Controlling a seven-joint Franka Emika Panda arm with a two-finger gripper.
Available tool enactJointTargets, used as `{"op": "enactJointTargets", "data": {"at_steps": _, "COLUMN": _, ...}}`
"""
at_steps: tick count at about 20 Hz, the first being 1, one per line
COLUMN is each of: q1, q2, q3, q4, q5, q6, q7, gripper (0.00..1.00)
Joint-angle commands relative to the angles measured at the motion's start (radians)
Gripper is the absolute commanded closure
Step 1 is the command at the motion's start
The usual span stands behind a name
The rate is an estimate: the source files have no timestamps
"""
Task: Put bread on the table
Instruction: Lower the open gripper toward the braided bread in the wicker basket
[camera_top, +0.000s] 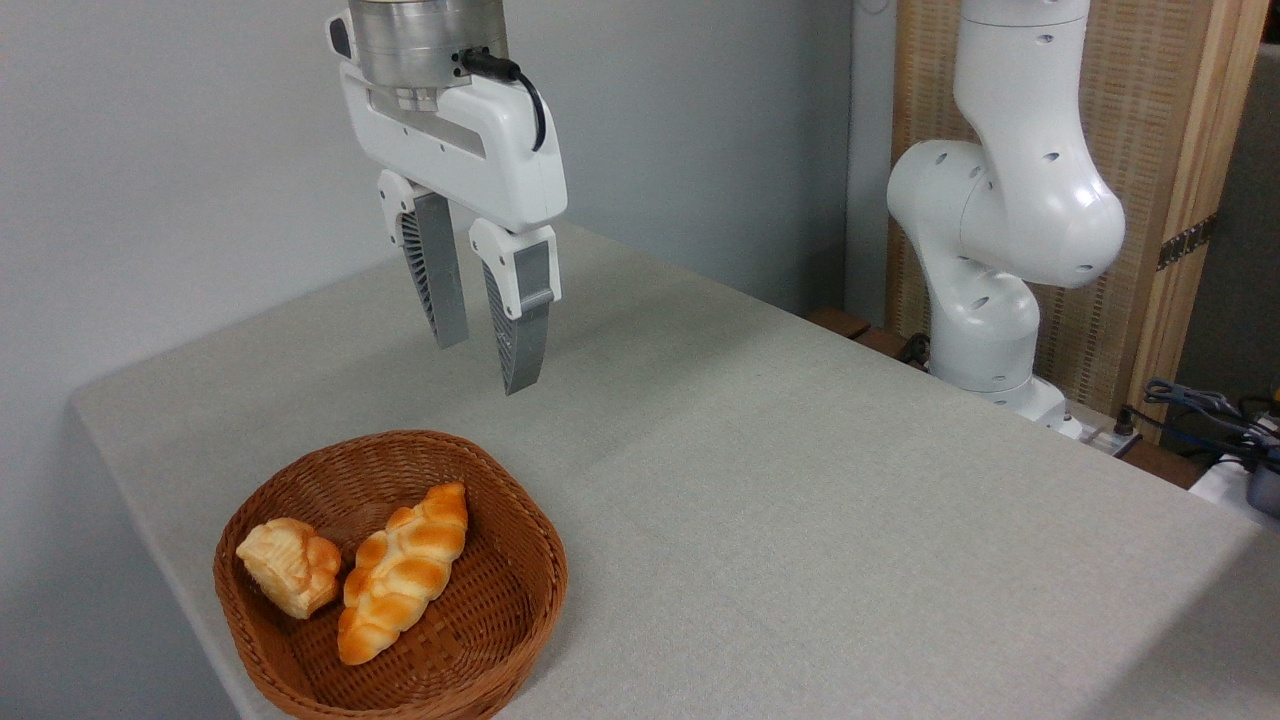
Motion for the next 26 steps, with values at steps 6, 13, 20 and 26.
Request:
{"op": "enactJointTargets", "data": {"at_steps": 6, "q1": -0.002, "q2": 0.001, "q3": 0.011, "q4": 0.007, "q5": -0.023, "q6": -0.018, "q7": 0.001, "gripper": 0.00}}
{"op": "enactJointTargets", "data": {"at_steps": 13, "q1": -0.002, "q2": 0.003, "q3": 0.011, "q4": -0.034, "q5": -0.093, "q6": 0.115, "q7": -0.047, "gripper": 0.00}}
{"op": "enactJointTargets", "data": {"at_steps": 20, "q1": -0.005, "q2": 0.006, "q3": 0.004, "q4": -0.296, "q5": -0.138, "q6": 0.532, "q7": -0.211, "gripper": 0.00}}
{"op": "enactJointTargets", "data": {"at_steps": 26, "q1": -0.013, "q2": 0.036, "q3": -0.001, "q4": -0.363, "q5": -0.181, "q6": 0.667, "q7": -0.230, "gripper": 0.00}}
